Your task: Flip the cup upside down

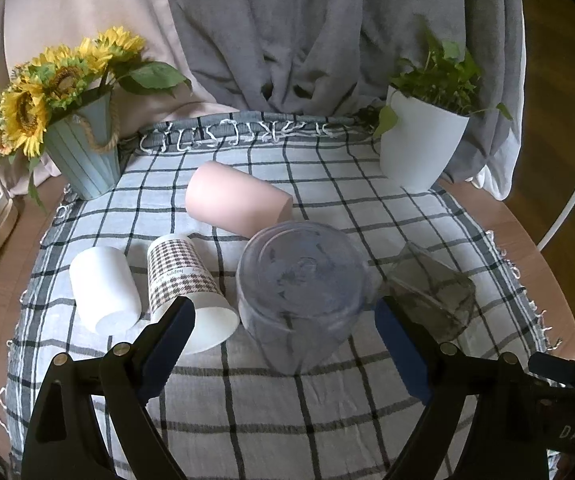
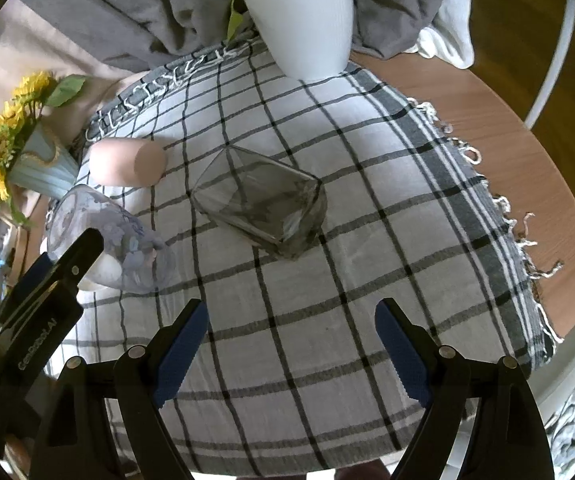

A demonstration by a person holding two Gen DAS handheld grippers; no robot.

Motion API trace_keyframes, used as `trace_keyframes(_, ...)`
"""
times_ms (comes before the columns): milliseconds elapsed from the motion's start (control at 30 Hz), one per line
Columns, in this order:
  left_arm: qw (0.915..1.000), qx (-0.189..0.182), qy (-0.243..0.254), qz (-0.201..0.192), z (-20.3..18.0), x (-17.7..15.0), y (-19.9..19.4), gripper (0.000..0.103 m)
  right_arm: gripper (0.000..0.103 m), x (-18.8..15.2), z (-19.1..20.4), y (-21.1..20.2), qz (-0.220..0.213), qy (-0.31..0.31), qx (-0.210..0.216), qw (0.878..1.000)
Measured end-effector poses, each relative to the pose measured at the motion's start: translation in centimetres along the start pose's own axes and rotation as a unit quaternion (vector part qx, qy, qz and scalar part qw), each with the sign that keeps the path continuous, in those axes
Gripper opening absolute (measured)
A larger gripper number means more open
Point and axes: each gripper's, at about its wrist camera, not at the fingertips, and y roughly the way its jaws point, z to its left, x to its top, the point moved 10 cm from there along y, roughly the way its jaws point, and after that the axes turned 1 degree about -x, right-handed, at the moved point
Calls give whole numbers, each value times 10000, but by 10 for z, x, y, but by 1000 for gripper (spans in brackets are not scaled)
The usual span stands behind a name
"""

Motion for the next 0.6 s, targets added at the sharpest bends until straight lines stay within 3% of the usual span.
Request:
trace_keyframes(267, 9992, 167, -205, -314, -9, -6, -60, 102, 86, -5, -10, -45, -449, -103, 63, 9989)
trace_keyframes(333, 9986, 270, -183, -407, -9, -8, -79, 102, 92, -6, -11, -60, -601, -177, 83, 9980)
trace_keyframes(600, 9963, 537, -199, -642, 1, -23, -159, 103, 96, -27, -10, -133, -1302, -241, 156, 9911)
